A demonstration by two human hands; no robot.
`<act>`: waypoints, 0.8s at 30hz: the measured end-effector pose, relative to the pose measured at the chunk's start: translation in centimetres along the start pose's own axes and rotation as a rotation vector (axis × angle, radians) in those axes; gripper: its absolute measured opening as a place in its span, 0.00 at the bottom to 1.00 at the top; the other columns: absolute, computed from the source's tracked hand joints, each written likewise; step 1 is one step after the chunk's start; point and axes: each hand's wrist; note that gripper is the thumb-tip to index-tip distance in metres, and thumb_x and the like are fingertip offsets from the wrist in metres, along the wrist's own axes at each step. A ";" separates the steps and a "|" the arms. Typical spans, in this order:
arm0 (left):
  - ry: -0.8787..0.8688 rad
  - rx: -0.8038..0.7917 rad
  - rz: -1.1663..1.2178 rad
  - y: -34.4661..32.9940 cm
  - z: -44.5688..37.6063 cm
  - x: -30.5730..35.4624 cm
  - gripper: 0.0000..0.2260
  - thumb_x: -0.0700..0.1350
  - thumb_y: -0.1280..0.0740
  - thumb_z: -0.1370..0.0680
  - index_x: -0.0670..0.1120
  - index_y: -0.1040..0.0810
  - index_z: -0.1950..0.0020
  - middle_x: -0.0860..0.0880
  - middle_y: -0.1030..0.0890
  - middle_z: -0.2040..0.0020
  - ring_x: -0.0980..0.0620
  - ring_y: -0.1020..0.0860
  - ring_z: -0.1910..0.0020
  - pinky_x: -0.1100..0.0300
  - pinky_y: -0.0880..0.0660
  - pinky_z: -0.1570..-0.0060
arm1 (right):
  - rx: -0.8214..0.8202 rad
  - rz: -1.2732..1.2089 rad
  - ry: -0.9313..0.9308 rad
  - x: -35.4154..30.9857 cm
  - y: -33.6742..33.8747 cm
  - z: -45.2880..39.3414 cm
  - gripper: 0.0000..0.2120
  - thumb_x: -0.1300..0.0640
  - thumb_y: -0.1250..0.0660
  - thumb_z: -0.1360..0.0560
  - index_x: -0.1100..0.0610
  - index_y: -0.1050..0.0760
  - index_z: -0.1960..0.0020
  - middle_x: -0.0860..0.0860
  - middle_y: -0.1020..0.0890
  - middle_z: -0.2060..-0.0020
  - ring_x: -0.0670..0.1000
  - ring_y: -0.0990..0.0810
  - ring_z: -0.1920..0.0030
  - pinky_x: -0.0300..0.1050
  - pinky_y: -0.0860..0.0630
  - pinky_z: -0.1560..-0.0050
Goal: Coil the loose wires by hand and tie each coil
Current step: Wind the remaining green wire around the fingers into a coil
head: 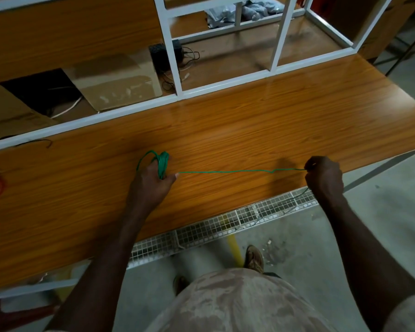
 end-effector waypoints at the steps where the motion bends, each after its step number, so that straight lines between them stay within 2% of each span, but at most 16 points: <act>1: 0.011 0.011 -0.001 0.2 -0.1 0.1 0.28 0.61 0.28 0.23 0.52 0.23 0.26 0.49 0.17 0.46 0.47 0.18 0.51 0.41 0.17 0.49 | -0.012 0.014 0.008 0.5 -0.3 -0.3 0.17 0.72 0.32 0.26 0.53 0.14 0.50 0.61 0.12 0.53 0.64 0.14 0.54 0.61 0.14 0.52; 3: 0.027 0.023 -0.010 0.3 -0.2 0.1 0.26 0.61 0.27 0.22 0.50 0.23 0.28 0.50 0.19 0.47 0.49 0.21 0.52 0.41 0.18 0.48 | -0.030 0.034 0.012 1.0 -0.6 -0.7 0.16 0.71 0.33 0.26 0.52 0.15 0.51 0.60 0.12 0.53 0.63 0.14 0.55 0.61 0.14 0.52; 5: 0.031 0.040 0.006 0.0 -0.1 0.1 0.25 0.62 0.28 0.22 0.50 0.22 0.30 0.47 0.17 0.47 0.45 0.18 0.53 0.41 0.17 0.51 | -0.026 0.044 0.014 0.6 -0.7 -0.5 0.16 0.73 0.32 0.27 0.55 0.14 0.50 0.61 0.13 0.54 0.63 0.14 0.56 0.60 0.14 0.54; 7: 0.025 0.039 0.042 -0.2 -0.1 0.3 0.24 0.59 0.27 0.21 0.52 0.22 0.28 0.47 0.16 0.50 0.45 0.17 0.56 0.45 0.18 0.58 | -0.024 0.051 0.038 -0.2 -1.0 0.1 0.15 0.74 0.31 0.27 0.57 0.15 0.48 0.62 0.13 0.53 0.64 0.14 0.57 0.59 0.15 0.57; 9: -0.002 0.025 0.071 -0.4 -0.4 0.7 0.22 0.54 0.26 0.20 0.53 0.22 0.26 0.50 0.16 0.52 0.49 0.17 0.58 0.50 0.20 0.60 | -0.057 0.059 0.086 -1.3 -1.4 1.0 0.18 0.74 0.28 0.28 0.59 0.15 0.42 0.63 0.14 0.49 0.63 0.14 0.56 0.56 0.16 0.57; 11: -0.028 0.011 0.112 -0.4 -0.6 1.3 0.21 0.53 0.25 0.20 0.53 0.21 0.27 0.49 0.16 0.52 0.51 0.18 0.57 0.54 0.20 0.58 | -0.093 0.028 0.204 -2.6 -2.2 1.9 0.23 0.74 0.26 0.30 0.61 0.17 0.36 0.63 0.15 0.42 0.64 0.14 0.51 0.54 0.18 0.53; 14: -0.055 0.006 0.149 -0.9 -1.0 2.5 0.20 0.52 0.24 0.20 0.54 0.20 0.29 0.48 0.16 0.49 0.51 0.18 0.52 0.52 0.19 0.50 | -0.202 -0.061 0.340 -5.8 -3.7 3.6 0.31 0.76 0.28 0.29 0.57 0.22 0.29 0.58 0.17 0.33 0.60 0.13 0.48 0.45 0.20 0.52; 16: -0.088 -0.007 0.162 -1.6 -1.0 3.6 0.19 0.52 0.24 0.21 0.55 0.20 0.30 0.48 0.16 0.54 0.51 0.18 0.56 0.51 0.20 0.53 | -0.320 -0.156 0.433 -8.7 -4.6 5.5 0.35 0.72 0.28 0.28 0.54 0.26 0.23 0.55 0.20 0.28 0.56 0.16 0.38 0.38 0.26 0.42; 18: -0.116 -0.022 0.179 -2.2 -0.8 5.0 0.19 0.53 0.24 0.21 0.56 0.19 0.31 0.51 0.19 0.60 0.53 0.19 0.60 0.53 0.22 0.58 | -0.461 -0.278 0.536 -11.6 -5.5 8.0 0.40 0.68 0.25 0.27 0.51 0.33 0.18 0.52 0.26 0.23 0.49 0.25 0.26 0.30 0.35 0.31; 19: -0.128 -0.026 0.183 -2.4 -0.7 5.6 0.18 0.54 0.24 0.22 0.57 0.19 0.32 0.51 0.19 0.60 0.54 0.19 0.60 0.54 0.23 0.58 | -0.507 -0.344 0.585 -12.8 -6.0 9.3 0.42 0.65 0.24 0.26 0.50 0.36 0.16 0.49 0.27 0.22 0.45 0.30 0.24 0.27 0.37 0.30; 20: -0.140 -0.030 0.190 -2.7 -0.6 6.2 0.18 0.54 0.24 0.22 0.59 0.19 0.32 0.51 0.19 0.59 0.55 0.19 0.60 0.55 0.23 0.59 | -0.538 -0.393 0.615 -13.6 -6.5 10.4 0.42 0.61 0.23 0.25 0.49 0.38 0.16 0.46 0.28 0.23 0.41 0.31 0.25 0.25 0.37 0.31; 21: -0.155 -0.029 0.202 -2.8 -0.6 6.7 0.18 0.54 0.24 0.22 0.59 0.19 0.33 0.51 0.19 0.59 0.56 0.19 0.60 0.56 0.24 0.59 | -0.556 -0.439 0.628 -14.1 -6.8 11.3 0.39 0.58 0.23 0.23 0.49 0.36 0.17 0.43 0.26 0.25 0.39 0.30 0.27 0.29 0.32 0.32; 22: -0.170 -0.023 0.216 -2.8 -0.5 7.1 0.18 0.54 0.24 0.22 0.59 0.19 0.33 0.51 0.19 0.60 0.57 0.19 0.60 0.57 0.24 0.60 | -0.559 -0.476 0.624 -14.3 -7.1 11.9 0.32 0.56 0.25 0.22 0.49 0.32 0.21 0.44 0.21 0.29 0.40 0.24 0.31 0.37 0.26 0.33; 23: -0.180 -0.015 0.225 -2.6 -0.5 7.4 0.18 0.53 0.23 0.22 0.59 0.18 0.32 0.51 0.19 0.60 0.57 0.20 0.61 0.57 0.25 0.60 | -0.567 -0.509 0.607 -14.5 -7.1 12.1 0.23 0.55 0.27 0.20 0.50 0.28 0.27 0.46 0.15 0.37 0.42 0.18 0.38 0.45 0.21 0.39; 24: -0.184 -0.005 0.229 -2.4 -0.6 7.5 0.18 0.53 0.23 0.22 0.58 0.18 0.32 0.51 0.19 0.60 0.56 0.20 0.62 0.56 0.25 0.60 | -0.619 -0.539 0.573 -14.7 -6.7 12.2 0.14 0.55 0.30 0.17 0.53 0.25 0.33 0.50 0.13 0.47 0.44 0.15 0.48 0.50 0.19 0.47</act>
Point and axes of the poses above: each hand's wrist, its own z-axis away from the middle knuckle, its own y-axis out of the back of the hand, x = y × z
